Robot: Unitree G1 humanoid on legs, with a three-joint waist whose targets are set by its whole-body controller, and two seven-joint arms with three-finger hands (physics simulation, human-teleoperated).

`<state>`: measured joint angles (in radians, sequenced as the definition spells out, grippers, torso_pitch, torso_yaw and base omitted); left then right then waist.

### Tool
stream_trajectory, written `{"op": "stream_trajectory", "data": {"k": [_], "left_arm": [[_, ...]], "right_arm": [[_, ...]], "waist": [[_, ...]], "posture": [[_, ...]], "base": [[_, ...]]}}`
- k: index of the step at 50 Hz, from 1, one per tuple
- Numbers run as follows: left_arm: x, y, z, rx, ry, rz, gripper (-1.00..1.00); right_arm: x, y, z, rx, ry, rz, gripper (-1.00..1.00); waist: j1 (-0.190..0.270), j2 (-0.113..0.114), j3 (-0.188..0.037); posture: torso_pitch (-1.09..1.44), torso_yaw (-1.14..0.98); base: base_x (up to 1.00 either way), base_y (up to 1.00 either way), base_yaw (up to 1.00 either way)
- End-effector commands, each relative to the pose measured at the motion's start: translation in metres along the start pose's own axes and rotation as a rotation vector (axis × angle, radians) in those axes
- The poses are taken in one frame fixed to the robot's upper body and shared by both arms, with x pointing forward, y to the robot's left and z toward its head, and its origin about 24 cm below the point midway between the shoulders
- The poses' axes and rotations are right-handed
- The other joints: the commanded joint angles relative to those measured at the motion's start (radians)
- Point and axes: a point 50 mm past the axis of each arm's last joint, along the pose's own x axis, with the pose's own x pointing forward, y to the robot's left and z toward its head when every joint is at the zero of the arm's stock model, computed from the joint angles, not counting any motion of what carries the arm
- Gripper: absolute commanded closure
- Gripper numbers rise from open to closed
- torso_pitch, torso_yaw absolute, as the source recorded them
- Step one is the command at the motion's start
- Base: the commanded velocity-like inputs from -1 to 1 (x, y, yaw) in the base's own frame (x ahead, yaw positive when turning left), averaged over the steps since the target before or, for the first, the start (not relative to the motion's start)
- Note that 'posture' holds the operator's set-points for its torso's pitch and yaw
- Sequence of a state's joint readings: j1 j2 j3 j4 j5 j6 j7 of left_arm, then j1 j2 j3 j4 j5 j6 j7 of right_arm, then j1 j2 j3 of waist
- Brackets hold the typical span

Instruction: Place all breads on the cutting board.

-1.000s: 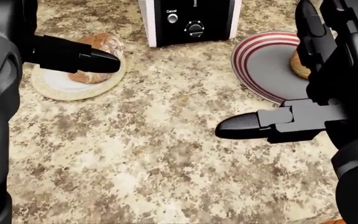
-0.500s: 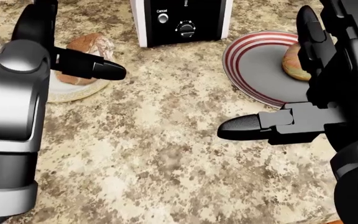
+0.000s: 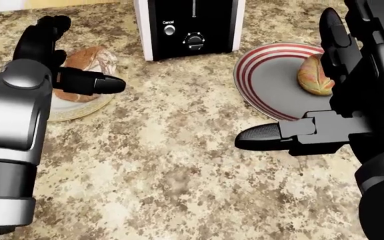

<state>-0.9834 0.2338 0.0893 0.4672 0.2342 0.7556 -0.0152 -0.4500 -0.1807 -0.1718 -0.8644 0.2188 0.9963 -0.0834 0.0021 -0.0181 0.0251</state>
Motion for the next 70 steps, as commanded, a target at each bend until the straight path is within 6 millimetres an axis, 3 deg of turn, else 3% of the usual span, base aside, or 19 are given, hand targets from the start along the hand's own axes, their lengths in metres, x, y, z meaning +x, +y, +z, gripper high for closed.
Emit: {"op": "stream_trajectory", "data": {"k": [1, 9, 16, 21, 32, 43, 51, 70], "left_arm": [[-0.004, 0.009, 0.023, -0.008, -0.100, 0.036, -0.52], [0.001, 0.009, 0.013, 0.012, -0.081, 0.044, -0.40], [0.001, 0.012, 0.018, 0.014, -0.096, 0.055, 0.15], [-0.002, 0.012, 0.020, 0.021, -0.103, 0.061, 0.27], [-0.023, 0.033, 0.048, -0.037, -0.178, 0.077, 0.54], [-0.064, 0.047, 0.059, -0.059, -0.263, 0.056, 0.65], [-0.083, 0.048, 0.068, -0.061, -0.304, 0.042, 1.00], [-0.097, 0.049, 0.072, -0.068, -0.328, 0.036, 1.00]], "right_arm": [[0.000, 0.000, 0.012, -0.005, -0.074, -0.003, -1.00], [0.000, 0.000, 0.010, -0.004, -0.073, -0.003, -1.00], [0.001, 0.000, 0.008, -0.004, -0.071, -0.003, -1.00], [0.000, 0.000, 0.008, -0.004, -0.070, -0.004, -1.00], [0.006, -0.003, 0.016, -0.021, -0.076, -0.006, -1.00], [0.039, -0.024, 0.020, -0.100, -0.006, -0.069, -1.00], [0.071, -0.046, 0.017, -0.181, 0.087, -0.138, -1.00], [0.096, -0.062, 0.001, -0.341, 0.238, -0.122, -1.00]], "waist": [[0.000, 0.001, -0.026], [-0.001, 0.003, -0.026], [-0.001, 0.003, -0.025], [-0.001, 0.003, -0.025], [-0.003, 0.004, -0.021], [-0.002, 0.004, -0.016], [0.000, 0.001, -0.011], [0.004, 0.003, -0.010]], "posture": [[0.00, 0.00], [0.00, 0.00], [0.00, 0.00], [0.00, 0.00], [0.00, 0.00], [0.00, 0.00], [0.00, 0.00], [0.00, 0.00]], "base": [[0.00, 0.00, 0.00], [0.00, 0.00, 0.00], [0.00, 0.00, 0.00], [0.00, 0.00, 0.00], [0.00, 0.00, 0.00], [0.00, 0.00, 0.00], [0.00, 0.00, 0.00], [0.00, 0.00, 0.00]]}}
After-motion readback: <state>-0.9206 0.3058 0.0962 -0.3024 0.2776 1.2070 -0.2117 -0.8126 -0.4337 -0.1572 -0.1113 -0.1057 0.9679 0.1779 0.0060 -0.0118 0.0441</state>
